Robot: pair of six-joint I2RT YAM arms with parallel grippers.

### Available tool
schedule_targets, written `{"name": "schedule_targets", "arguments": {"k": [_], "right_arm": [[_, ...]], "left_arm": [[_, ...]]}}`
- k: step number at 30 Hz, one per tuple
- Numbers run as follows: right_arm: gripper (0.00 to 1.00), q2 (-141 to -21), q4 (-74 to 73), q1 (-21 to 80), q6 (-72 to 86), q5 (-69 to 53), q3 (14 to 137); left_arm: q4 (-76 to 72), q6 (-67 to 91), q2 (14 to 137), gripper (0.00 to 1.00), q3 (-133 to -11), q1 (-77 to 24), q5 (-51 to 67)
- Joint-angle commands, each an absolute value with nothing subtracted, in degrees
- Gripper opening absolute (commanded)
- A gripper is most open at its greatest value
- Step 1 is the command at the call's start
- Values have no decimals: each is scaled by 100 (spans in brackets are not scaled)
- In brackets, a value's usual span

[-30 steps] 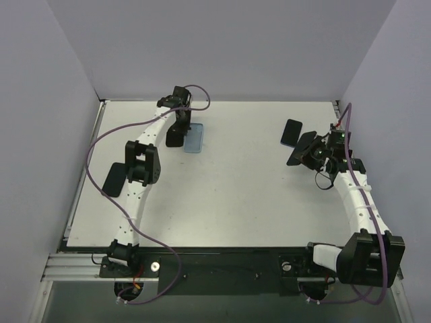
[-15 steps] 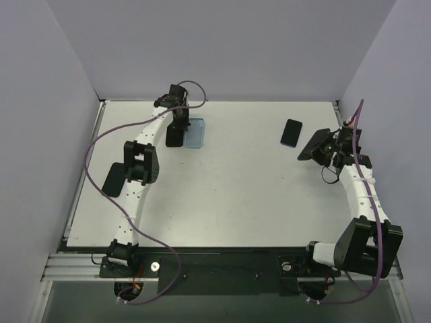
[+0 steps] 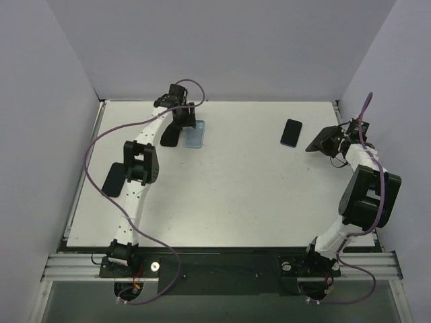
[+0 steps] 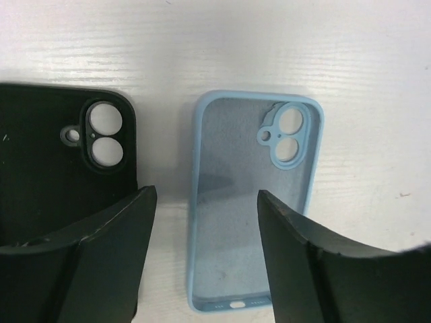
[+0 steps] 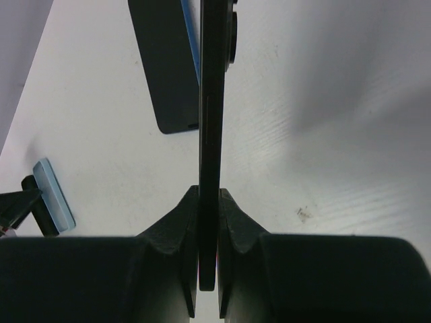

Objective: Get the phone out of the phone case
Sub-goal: Adjust the phone case at the center of the board, then place the phone at the center of the board.

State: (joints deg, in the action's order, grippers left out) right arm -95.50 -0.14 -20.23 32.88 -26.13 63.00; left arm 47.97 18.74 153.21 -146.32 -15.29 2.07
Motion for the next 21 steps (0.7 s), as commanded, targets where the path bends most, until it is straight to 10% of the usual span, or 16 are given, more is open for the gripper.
{"name": "schedule_targets", "arguments": {"k": [1,17,21], "right_arm": [[0,-9896,685,-2039,3103,-2936,6837],[1,-12058,396,-2215,3595,-3587,8393],[6,-12199,-200,-2215,3446,-3437,8578]], "left_arm": [[4737,2301,14205,73,-14565,-1555,439],[2375,3146,9496,82,-9111,-864,1777],[1436,3759,8441,65,-7266,189,1512]]}}
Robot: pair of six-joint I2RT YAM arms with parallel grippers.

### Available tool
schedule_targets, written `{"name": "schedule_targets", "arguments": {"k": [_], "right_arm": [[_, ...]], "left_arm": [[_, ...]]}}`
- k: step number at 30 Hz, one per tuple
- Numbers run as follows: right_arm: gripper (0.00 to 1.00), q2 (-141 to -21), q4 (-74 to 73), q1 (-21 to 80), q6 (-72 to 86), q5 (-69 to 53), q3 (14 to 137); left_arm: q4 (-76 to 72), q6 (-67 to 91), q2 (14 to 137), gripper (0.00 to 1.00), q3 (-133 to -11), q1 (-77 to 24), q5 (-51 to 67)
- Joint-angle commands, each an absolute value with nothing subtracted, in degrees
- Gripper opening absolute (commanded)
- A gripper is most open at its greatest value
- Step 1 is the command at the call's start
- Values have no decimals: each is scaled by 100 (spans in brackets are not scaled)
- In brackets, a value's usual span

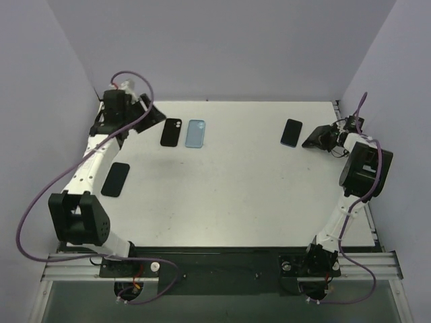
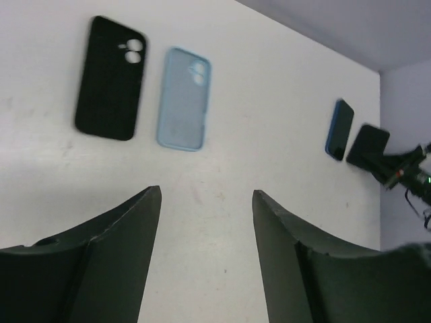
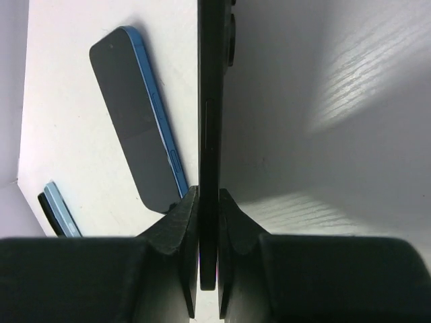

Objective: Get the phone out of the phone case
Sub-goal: Place the phone at the center of the board.

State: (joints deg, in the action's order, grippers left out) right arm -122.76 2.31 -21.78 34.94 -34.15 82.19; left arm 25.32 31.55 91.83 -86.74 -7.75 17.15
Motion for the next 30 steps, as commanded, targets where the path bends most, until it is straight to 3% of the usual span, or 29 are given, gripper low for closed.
{"name": "schedule_targets", "arguments": {"k": [1,9,13,15,19,25,30], "right_arm": [[7,-12191,-280,-2215,3402,-3341,8604],[22,-12393,-1335,-2171,3067,-2858,9149],[36,-12305,-1704,-2127,2822,-2287,9255],[49,-12200,-1880,-2118,2752,-1893,9316],[60,-11954,-2644,-2101,2576,-1014,9597],[64,-10385,-2612,-1688,2698,156,8615],[64,-8967,-1908,-750,2725,-516,7359]], "left_arm": [[1311,3849,8324,65,-6973,376,1494],[1494,4113,8016,82,-6135,932,915],[1582,4298,7779,85,-5775,1230,871],[1704,4263,7691,87,-5792,1379,521],[2416,3816,7970,88,-6160,1502,-200],[2592,2498,8716,86,-6450,1547,-1342],[3207,1794,9755,77,-6943,1556,-1258]]}}
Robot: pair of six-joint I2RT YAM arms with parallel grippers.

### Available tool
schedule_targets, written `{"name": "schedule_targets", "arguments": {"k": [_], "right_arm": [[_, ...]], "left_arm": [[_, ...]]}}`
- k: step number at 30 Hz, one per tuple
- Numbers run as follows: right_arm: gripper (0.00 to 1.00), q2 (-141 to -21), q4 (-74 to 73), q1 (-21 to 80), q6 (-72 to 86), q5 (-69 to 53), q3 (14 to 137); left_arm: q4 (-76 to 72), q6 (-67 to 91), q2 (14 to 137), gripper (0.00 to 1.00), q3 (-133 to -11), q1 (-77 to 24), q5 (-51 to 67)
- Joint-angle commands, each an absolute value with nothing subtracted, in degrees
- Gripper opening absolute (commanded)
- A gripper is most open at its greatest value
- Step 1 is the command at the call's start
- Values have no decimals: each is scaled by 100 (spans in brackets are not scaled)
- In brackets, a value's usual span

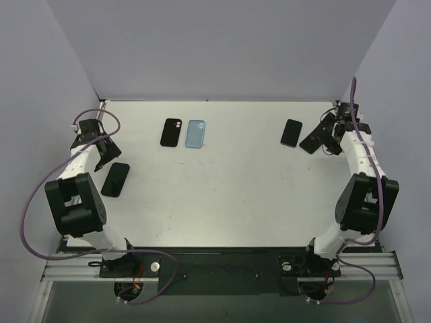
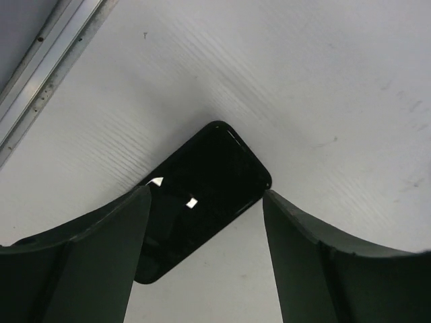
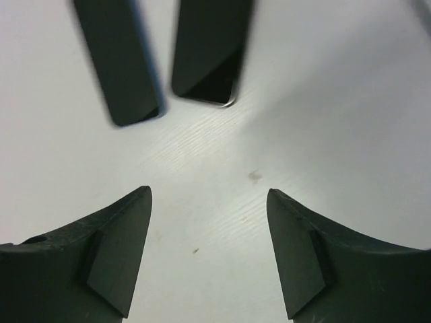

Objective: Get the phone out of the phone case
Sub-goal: Place the phone at the center of the board, then pick up the phone at the center of the board.

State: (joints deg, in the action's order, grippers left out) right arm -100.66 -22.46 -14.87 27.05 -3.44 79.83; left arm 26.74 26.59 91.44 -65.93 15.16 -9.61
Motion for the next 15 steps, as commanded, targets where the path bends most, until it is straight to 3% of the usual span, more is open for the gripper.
{"name": "schedule_targets", "arguments": {"k": [1,3,8,15], "right_arm": [[64,-8695,-1725,-477,2707,-614,7069],[64,-8273,-1565,-91,2689,-773,6752],[64,-7788,-1407,807,2514,-1168,6276],[64,-7200,-1002,1607,2680,-1766,5671]], "left_arm": [[3417,1776,9956,75,-7039,1564,-1353],[3315,1644,9958,73,-6883,1547,-1162],[3094,1293,9659,96,-6618,1521,-1002],[3306,687,9704,97,-6742,1213,-1213]]}}
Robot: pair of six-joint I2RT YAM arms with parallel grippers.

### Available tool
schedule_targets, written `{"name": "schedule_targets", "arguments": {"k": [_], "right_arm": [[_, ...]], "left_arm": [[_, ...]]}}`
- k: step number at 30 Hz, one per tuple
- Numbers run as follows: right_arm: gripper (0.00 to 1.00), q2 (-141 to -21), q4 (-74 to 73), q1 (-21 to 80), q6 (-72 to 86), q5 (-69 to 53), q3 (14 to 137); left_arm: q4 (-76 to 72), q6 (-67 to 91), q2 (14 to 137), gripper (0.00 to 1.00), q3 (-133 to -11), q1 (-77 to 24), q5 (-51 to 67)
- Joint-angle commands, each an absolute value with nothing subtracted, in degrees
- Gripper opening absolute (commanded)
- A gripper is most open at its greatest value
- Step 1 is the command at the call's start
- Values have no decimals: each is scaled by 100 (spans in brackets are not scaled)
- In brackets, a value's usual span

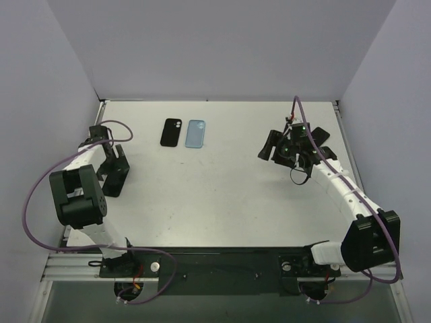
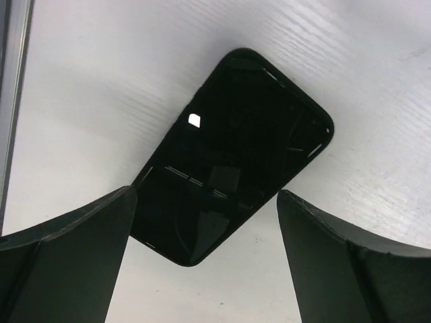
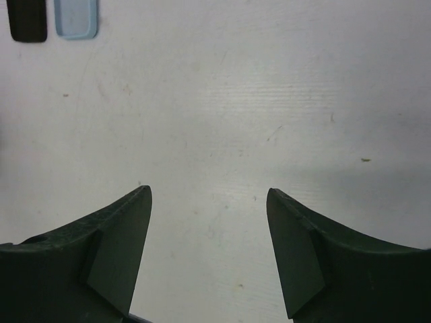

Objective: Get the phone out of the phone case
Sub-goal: Pick up the phone at the center of the board.

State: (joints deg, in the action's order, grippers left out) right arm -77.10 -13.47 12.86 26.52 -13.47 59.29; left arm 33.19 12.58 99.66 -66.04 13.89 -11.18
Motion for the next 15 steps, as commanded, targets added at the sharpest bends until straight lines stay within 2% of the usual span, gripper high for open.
{"name": "schedule_targets", "arguments": {"k": [1,6,9,15], "right_arm": [[64,-7103,-854,1687,2715,-1897,5582],[64,-6312,-396,1968,2944,-2354,4871],[64,-5855,-185,2047,3128,-2601,4554],[64,-5231,-202,2241,3164,-2918,4351]], "left_arm": [[3279,607,9625,97,-6654,1169,-1100],[3023,54,9492,97,-6486,1134,-790],[3217,-473,9834,97,-6679,1213,-99],[3768,-1141,10141,97,-7259,1257,-165]]}}
